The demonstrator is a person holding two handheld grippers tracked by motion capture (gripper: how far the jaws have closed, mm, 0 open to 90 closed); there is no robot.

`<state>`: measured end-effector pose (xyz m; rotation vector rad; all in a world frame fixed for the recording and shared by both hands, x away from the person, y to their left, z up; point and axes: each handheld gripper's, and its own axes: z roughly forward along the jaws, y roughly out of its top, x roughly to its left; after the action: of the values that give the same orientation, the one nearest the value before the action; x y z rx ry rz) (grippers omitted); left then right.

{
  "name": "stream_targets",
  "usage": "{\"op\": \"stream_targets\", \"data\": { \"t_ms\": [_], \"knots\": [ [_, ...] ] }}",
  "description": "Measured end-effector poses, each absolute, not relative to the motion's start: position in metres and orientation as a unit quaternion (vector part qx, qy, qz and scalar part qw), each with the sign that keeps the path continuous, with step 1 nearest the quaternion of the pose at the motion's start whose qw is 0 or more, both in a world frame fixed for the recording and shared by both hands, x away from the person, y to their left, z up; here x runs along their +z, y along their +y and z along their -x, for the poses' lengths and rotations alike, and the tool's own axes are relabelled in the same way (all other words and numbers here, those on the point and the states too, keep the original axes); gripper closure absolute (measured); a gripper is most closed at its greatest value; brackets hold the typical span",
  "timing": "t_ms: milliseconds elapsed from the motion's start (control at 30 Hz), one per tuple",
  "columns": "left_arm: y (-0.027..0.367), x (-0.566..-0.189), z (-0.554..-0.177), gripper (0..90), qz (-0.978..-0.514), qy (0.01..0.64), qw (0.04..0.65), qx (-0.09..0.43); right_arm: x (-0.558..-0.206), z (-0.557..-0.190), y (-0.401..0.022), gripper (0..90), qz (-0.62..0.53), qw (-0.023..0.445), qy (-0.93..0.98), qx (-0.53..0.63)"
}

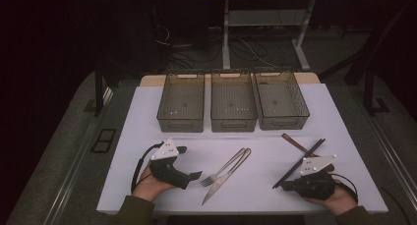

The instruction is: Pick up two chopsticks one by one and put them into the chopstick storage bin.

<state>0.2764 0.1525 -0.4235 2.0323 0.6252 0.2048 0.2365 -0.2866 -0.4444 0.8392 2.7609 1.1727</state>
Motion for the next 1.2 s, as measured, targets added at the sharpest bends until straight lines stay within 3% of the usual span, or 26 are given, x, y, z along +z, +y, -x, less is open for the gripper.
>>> {"op": "stream_targets", "data": {
  "t_ms": [1200],
  "knots": [
    [0.154, -0.422, -0.277, 0.0, -0.832, 0.256, 0.486, 0.084, -0.450, -0.260, -0.257, 88.7, -0.254, 0.022, 0.892, 0.373]
  ]
}}
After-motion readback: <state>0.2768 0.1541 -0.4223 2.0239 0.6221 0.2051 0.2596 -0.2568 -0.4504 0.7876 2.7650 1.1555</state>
